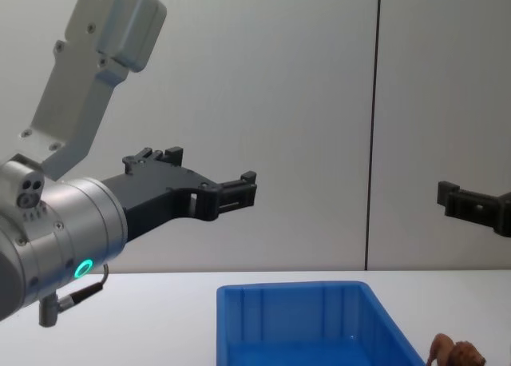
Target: Pick up the two dolls from the table and place them into the box.
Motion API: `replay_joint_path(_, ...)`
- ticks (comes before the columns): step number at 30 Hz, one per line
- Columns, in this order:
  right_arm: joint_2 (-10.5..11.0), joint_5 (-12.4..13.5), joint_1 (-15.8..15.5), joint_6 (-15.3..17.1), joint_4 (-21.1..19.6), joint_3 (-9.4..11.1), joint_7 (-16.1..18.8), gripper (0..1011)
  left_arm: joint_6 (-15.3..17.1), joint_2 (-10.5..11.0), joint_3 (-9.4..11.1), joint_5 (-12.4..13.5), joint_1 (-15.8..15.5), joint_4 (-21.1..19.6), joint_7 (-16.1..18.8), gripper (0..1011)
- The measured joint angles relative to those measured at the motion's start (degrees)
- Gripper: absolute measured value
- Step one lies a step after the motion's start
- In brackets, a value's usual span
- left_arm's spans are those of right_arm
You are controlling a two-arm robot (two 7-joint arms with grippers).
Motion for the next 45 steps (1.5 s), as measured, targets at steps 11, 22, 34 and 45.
replay_joint_path(11, 0.0, 0.0, 0.0, 0.0, 0.0, 0.0, 0.0, 1001, 0.0, 0.0, 0.0, 0.0, 0.0, 0.0, 0.0, 1001)
replay_joint_path(22, 1.41, 0.42, -2.46, 0.02, -1.85, 0.74, -1.99, 1001, 0.0, -0.01, 0.0, 0.0, 0.0, 0.0, 0.0, 1001)
replay_joint_path(34, 5.31, 2.17, -8.23, 2.14, -5.87, 3.32, -7.88, 1001, 0.0, 0.0, 0.0, 0.0, 0.0, 0.0, 0.0, 1001)
replay_joint_path(45, 5.66, 3.19, -6.67, 9.51, -4.42, 4.5, -9.66, 1001, 0.0, 0.0, 0.0, 0.0, 0.0, 0.0, 0.0, 1001)
